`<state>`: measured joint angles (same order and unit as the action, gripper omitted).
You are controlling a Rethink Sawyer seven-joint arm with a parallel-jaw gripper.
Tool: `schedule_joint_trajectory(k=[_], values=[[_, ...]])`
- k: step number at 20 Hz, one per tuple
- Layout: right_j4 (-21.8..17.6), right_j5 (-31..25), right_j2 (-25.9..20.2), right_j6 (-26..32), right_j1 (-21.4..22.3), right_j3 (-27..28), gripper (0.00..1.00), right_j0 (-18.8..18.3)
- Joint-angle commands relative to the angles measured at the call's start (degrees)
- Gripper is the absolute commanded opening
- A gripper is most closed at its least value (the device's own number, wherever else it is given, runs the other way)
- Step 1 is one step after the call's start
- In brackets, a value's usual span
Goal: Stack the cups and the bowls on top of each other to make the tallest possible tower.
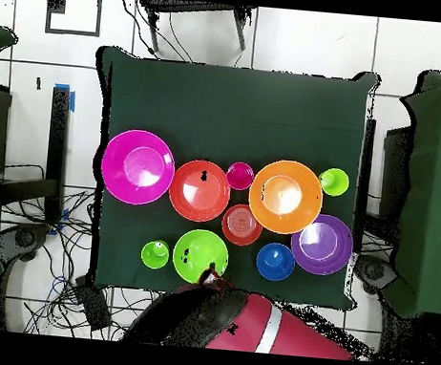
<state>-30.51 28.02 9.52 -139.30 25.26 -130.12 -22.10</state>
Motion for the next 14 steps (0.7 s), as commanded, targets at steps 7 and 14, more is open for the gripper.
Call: schedule_joint_trajectory(k=[7,14], values=[[-1.3,11.7,1.7,-2.6,-11.2,5.0,1.00,3.9],[-0.6,14.9,3.9,-2.8,-13.5,4.5,1.00,5.6]])
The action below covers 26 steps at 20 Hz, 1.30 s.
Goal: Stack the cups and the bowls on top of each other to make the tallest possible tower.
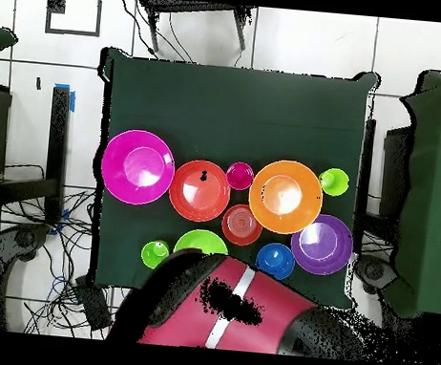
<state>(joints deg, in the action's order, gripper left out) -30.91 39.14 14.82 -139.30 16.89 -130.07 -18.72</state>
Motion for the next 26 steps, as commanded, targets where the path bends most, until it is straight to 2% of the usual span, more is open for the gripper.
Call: schedule_joint_trajectory(k=[1,4,10,14,15,26], values=[[-0.1,4.2,-1.2,-2.9,-5.5,4.6,1.00,2.4],[-0.2,5.7,-0.1,-2.6,-7.0,5.1,1.00,2.6],[-1.1,5.9,1.3,-2.5,-6.6,5.1,1.00,2.3],[-0.4,6.9,2.0,-1.6,-6.3,5.7,1.00,3.9],[-0.5,6.8,2.0,-1.7,-6.2,5.9,0.00,4.2],[-1.7,5.0,1.5,-3.0,-4.0,5.7,0.00,3.7]])
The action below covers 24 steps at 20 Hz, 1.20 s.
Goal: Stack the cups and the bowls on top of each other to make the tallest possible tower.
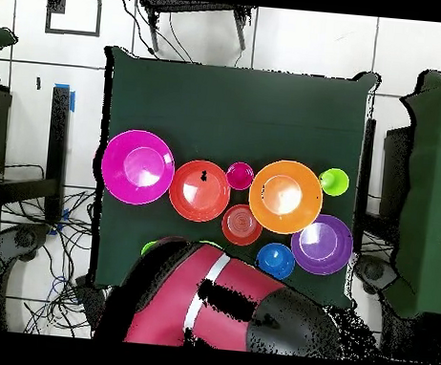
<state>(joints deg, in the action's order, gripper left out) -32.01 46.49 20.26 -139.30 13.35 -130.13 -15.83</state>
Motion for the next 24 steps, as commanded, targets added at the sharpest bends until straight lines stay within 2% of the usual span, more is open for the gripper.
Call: schedule_joint_trajectory(k=[1,10,15,24], values=[[-0.6,-2.4,-3.9,-3.0,-0.4,5.6,0.00,0.8],[-0.7,-4.0,-4.3,-2.7,0.9,6.4,0.00,0.9],[0.0,-2.8,-4.2,-2.6,0.6,6.4,0.00,1.7],[-2.3,-5.3,-5.4,-3.0,2.0,7.3,0.00,0.0]])
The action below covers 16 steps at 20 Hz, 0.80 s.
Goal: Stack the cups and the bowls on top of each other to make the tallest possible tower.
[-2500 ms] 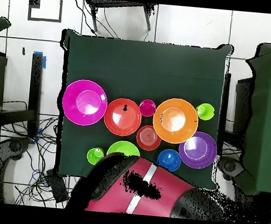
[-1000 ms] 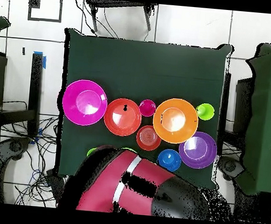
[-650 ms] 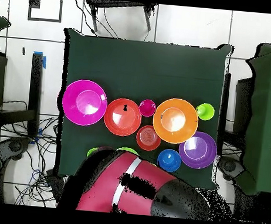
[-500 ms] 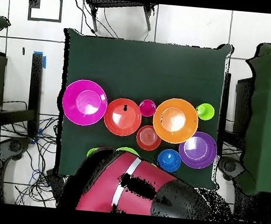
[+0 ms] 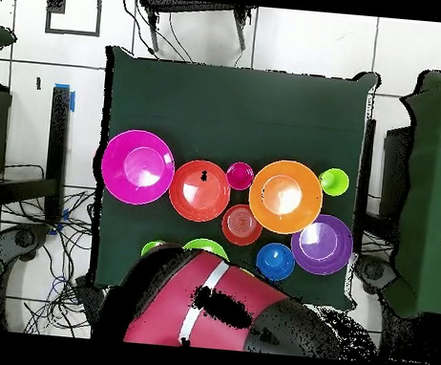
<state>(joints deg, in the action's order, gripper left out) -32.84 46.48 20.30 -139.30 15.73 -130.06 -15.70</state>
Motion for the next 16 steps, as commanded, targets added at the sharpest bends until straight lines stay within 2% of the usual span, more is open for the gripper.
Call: schedule_joint_trajectory(k=[1,7,8,12,16], values=[[-1.6,-5.4,-5.4,-3.0,-0.2,7.1,0.00,-0.3],[-3.0,-6.2,-5.6,-3.0,0.5,7.1,0.00,-0.7],[-3.4,-6.5,-5.8,-3.0,0.7,7.1,1.00,-0.8],[-3.9,-8.1,-6.7,-3.4,1.1,7.3,1.00,-1.5],[-3.2,-7.3,-6.5,-3.5,0.7,7.4,1.00,-1.3]])
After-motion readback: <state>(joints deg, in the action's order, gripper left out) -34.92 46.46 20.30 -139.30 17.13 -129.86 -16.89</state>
